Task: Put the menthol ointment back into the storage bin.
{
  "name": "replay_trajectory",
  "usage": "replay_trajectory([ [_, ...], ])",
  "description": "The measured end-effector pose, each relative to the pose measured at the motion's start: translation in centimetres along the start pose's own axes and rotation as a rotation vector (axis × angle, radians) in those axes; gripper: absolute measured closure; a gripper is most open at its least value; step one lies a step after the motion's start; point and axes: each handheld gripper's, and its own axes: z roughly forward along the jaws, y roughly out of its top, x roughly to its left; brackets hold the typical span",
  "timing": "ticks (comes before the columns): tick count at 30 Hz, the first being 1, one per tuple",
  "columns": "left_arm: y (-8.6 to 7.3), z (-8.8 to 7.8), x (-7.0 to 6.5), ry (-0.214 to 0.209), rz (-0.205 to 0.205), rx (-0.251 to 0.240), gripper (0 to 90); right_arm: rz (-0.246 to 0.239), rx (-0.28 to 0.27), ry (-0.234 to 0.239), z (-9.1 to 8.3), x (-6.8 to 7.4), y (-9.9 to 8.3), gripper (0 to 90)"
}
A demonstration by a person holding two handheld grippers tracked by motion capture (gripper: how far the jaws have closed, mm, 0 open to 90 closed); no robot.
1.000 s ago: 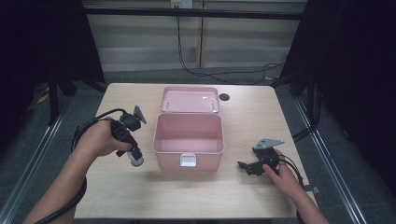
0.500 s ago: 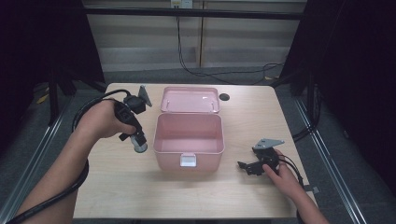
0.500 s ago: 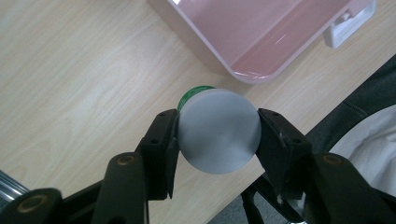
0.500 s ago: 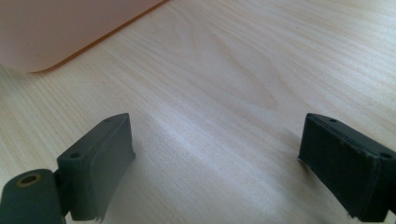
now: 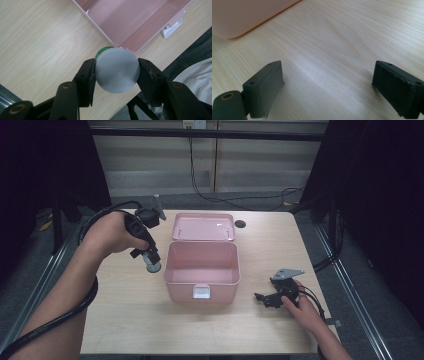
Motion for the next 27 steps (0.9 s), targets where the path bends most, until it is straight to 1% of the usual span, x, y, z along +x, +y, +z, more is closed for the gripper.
replay_trajectory([
  [5, 0.7, -0.5, -0.2, -0.003, 0.001, -0.011, 50.1, 0.001, 0.001, 0.0, 0.0, 0.0, 0.0, 9.2],
  [10, 1.7, -0.8, -0.6, 0.006, -0.004, -0.014, 50.1, 0.0, -0.001, 0.001, 0.0, 0.0, 0.0, 9.2],
  [11, 1.9, -0.8, -0.7, 0.004, -0.01, -0.014, 50.1, 0.0, -0.001, 0.002, 0.0, 0.0, 0.0, 9.2],
  [13, 2.1, -0.8, -0.7, 0.007, -0.005, -0.015, 50.1, 0.0, 0.0, -0.001, 0.0, 0.0, 0.0, 9.2],
  [18, 3.0, -0.6, -0.9, -0.006, -0.005, -0.011, 50.1, 0.0, 0.0, -0.001, 0.0, 0.0, 0.0, 9.2],
  [19, 3.2, -0.6, -1.0, -0.003, -0.016, -0.013, 50.1, 0.001, 0.001, 0.0, 0.0, 0.0, 0.0, 9.2],
  [20, 3.3, -0.5, -1.0, -0.003, -0.007, -0.013, 50.1, 0.0, 0.0, -0.001, 0.0, 0.0, 0.0, 9.2],
  [21, 3.5, -0.5, -1.1, -0.002, -0.016, -0.017, 50.1, 0.0, 0.0, 0.0, 0.0, 0.0, 0.0, 9.2],
  [23, 3.7, -0.5, -1.0, -0.004, -0.01, -0.015, 50.0, 0.0, 0.001, -0.001, 0.0, 0.0, 0.0, 9.2],
  [27, 4.5, -0.2, -1.2, 0.002, -0.018, -0.026, 50.1, -0.002, 0.001, 0.0, 0.0, 0.0, 0.0, 9.2],
])
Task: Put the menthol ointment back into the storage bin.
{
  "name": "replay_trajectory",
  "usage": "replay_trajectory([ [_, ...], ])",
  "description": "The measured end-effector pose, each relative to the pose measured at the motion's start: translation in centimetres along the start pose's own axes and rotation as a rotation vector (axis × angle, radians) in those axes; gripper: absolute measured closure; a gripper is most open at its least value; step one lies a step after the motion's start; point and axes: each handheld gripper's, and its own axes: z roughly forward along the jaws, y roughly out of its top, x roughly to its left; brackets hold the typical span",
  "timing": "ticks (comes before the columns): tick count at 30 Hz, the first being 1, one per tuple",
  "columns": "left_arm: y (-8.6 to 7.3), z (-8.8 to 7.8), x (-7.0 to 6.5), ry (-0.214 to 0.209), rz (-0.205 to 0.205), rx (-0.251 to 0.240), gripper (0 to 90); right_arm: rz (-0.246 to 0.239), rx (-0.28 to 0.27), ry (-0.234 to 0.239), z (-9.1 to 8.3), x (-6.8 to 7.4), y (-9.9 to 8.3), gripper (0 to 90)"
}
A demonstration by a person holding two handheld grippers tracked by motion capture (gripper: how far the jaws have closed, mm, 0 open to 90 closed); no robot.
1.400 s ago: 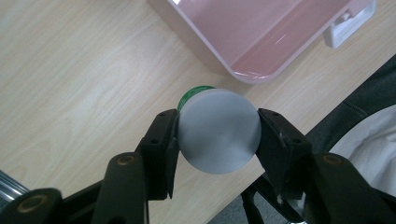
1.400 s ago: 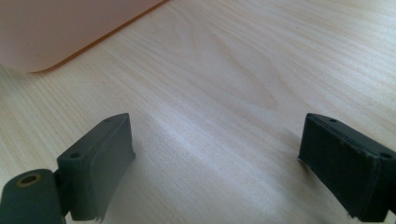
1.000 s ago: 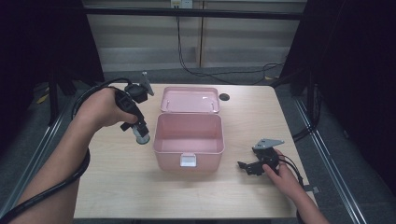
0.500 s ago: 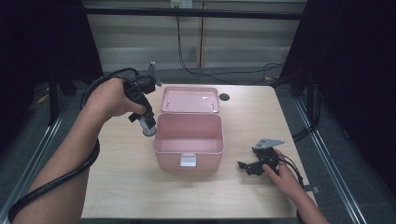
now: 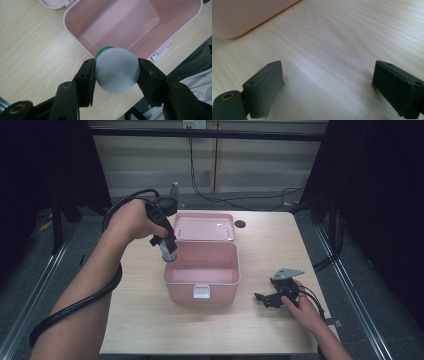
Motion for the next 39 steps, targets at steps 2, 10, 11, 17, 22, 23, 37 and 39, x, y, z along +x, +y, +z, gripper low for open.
replay_trajectory([
  [2, 0.3, 0.2, -0.2, 0.003, -0.001, 0.002, 50.1, 0.0, 0.0, 0.0, 0.0, 0.0, 0.0, 9.2],
  [10, 1.8, 0.8, -0.7, 0.011, -0.004, -0.005, 50.1, 0.003, 0.002, 0.0, 0.0, 0.0, 0.0, 9.2],
  [11, 2.0, 0.9, -0.8, 0.01, -0.005, -0.004, 50.1, 0.004, 0.003, 0.001, 0.0, 0.0, 0.0, 9.2],
  [17, 3.4, 1.6, -1.6, 0.015, -0.002, -0.003, 50.1, 0.003, 0.002, 0.0, 0.0, 0.0, 0.0, 9.2],
  [22, 4.2, 2.1, -2.0, 0.018, 0.0, -0.011, 50.1, 0.004, 0.003, 0.001, 0.0, 0.0, 0.0, 9.1],
  [23, 4.6, 2.4, -2.2, 0.02, 0.002, -0.005, 50.1, 0.003, 0.002, 0.0, 0.0, 0.0, 0.0, 9.2],
  [37, 6.9, 4.8, -2.7, 0.034, -0.05, 0.009, 50.1, 0.003, 0.003, 0.001, 0.0, 0.0, 0.0, 9.2],
  [39, 7.0, 5.0, -2.7, 0.039, -0.062, 0.005, 50.1, 0.004, 0.003, 0.001, 0.0, 0.0, 0.0, 9.1],
])
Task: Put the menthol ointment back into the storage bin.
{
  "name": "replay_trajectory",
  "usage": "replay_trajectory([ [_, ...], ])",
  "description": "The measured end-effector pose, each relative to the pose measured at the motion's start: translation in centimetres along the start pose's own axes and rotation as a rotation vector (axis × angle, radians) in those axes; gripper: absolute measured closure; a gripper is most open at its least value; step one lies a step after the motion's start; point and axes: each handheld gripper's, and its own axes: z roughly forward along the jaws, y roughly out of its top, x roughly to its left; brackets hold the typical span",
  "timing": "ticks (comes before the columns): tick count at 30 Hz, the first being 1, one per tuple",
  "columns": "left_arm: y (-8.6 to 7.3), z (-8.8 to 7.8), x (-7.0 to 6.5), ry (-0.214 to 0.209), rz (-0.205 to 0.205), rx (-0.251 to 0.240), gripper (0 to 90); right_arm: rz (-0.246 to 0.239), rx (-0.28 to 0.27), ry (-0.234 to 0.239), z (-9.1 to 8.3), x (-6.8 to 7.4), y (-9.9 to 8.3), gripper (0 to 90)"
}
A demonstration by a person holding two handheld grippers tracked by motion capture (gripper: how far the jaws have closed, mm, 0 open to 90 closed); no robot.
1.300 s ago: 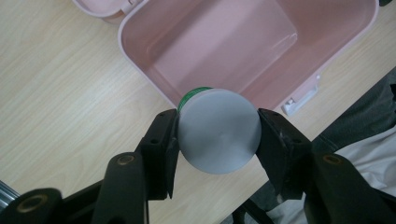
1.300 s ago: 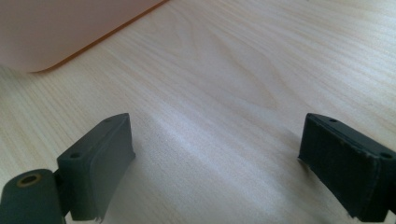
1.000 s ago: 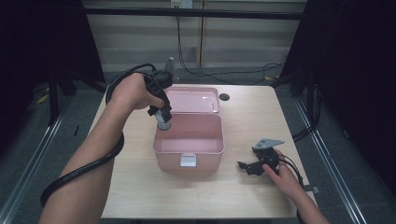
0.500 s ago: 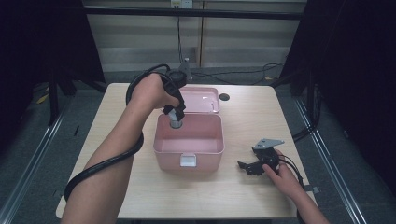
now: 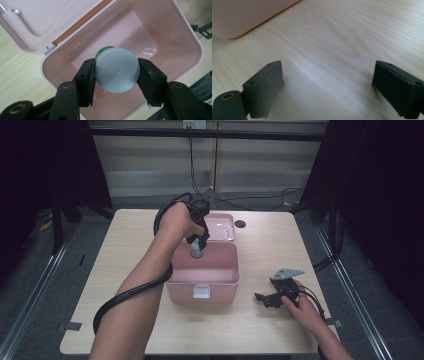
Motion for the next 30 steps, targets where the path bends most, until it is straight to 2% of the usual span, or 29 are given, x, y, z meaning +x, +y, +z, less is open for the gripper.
replay_trajectory([
  [1, 0.2, 0.4, 0.0, -0.003, -0.03, 0.017, 50.1, 0.0, 0.0, 0.0, 0.0, 0.0, 0.0, 9.2],
  [3, 0.4, 0.7, 0.0, -0.004, -0.031, 0.018, 50.1, 0.0, 0.0, 0.0, 0.0, 0.0, 0.0, 9.2],
  [4, 0.5, 1.1, 0.0, -0.004, -0.05, 0.019, 50.1, 0.0, -0.001, 0.002, 0.0, 0.0, 0.0, 9.2],
  [7, 0.7, 1.6, 0.1, 0.002, -0.068, 0.026, 50.1, 0.0, 0.0, 0.0, 0.0, 0.0, 0.0, 9.2],
  [9, 0.8, 2.3, 0.3, -0.01, -0.1, 0.031, 50.1, 0.0, 0.0, 0.0, 0.0, 0.0, 0.0, 9.2],
  [11, 0.9, 2.5, 0.5, -0.012, -0.102, 0.028, 50.1, 0.0, 0.0, 0.0, 0.0, 0.0, 0.0, 9.1],
  [13, 0.8, 3.3, 0.8, -0.024, -0.147, 0.033, 50.1, 0.0, 0.0, 0.0, 0.0, 0.0, 0.0, 9.2],
  [18, 0.7, 4.0, 1.4, -0.025, -0.161, 0.036, 50.1, 0.0, -0.001, 0.002, 0.0, 0.0, 0.0, 9.1],
  [19, 0.6, 4.4, 1.5, -0.023, -0.183, 0.035, 50.1, 0.001, 0.0, 0.001, 0.0, 0.0, 0.0, 9.1],
  [24, 0.5, 4.9, 1.9, -0.021, -0.205, 0.037, 50.2, 0.001, 0.0, 0.0, 0.0, 0.0, 0.0, 9.1],
  [30, 0.0, 5.9, 2.6, -0.019, -0.261, 0.027, 50.2, -0.001, -0.001, 0.0, 0.0, 0.0, 0.0, 9.2],
])
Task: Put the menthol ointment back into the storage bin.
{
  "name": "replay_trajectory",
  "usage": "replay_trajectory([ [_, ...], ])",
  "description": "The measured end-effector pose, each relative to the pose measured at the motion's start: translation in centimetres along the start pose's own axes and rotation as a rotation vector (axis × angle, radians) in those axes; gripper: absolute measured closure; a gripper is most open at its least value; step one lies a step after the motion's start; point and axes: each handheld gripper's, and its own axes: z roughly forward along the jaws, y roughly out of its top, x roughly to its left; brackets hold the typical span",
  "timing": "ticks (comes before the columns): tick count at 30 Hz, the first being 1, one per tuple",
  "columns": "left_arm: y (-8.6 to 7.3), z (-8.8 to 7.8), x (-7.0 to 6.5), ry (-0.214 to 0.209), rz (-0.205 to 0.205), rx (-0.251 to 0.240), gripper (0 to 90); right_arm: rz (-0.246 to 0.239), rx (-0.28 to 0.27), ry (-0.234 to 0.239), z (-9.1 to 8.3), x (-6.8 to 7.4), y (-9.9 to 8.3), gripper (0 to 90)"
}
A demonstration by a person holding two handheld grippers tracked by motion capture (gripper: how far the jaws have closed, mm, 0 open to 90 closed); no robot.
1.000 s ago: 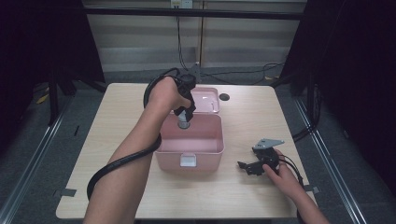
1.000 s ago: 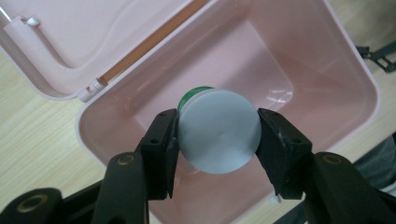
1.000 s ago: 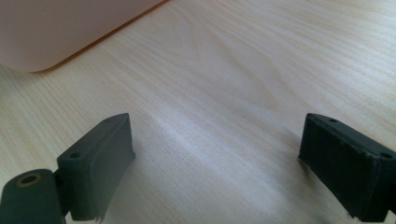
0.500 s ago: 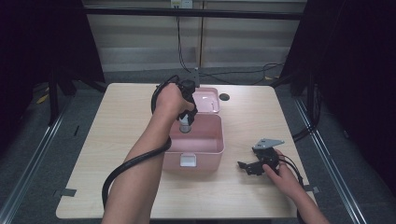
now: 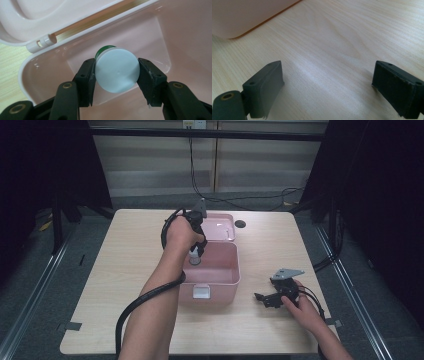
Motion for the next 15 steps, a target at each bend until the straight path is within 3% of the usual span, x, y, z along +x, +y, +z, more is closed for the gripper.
replay_trajectory([
  [15, -0.3, 1.7, 0.4, 0.016, -0.057, -0.025, 50.1, -0.003, -0.002, 0.002, 0.0, 0.0, 0.0, 9.2],
])
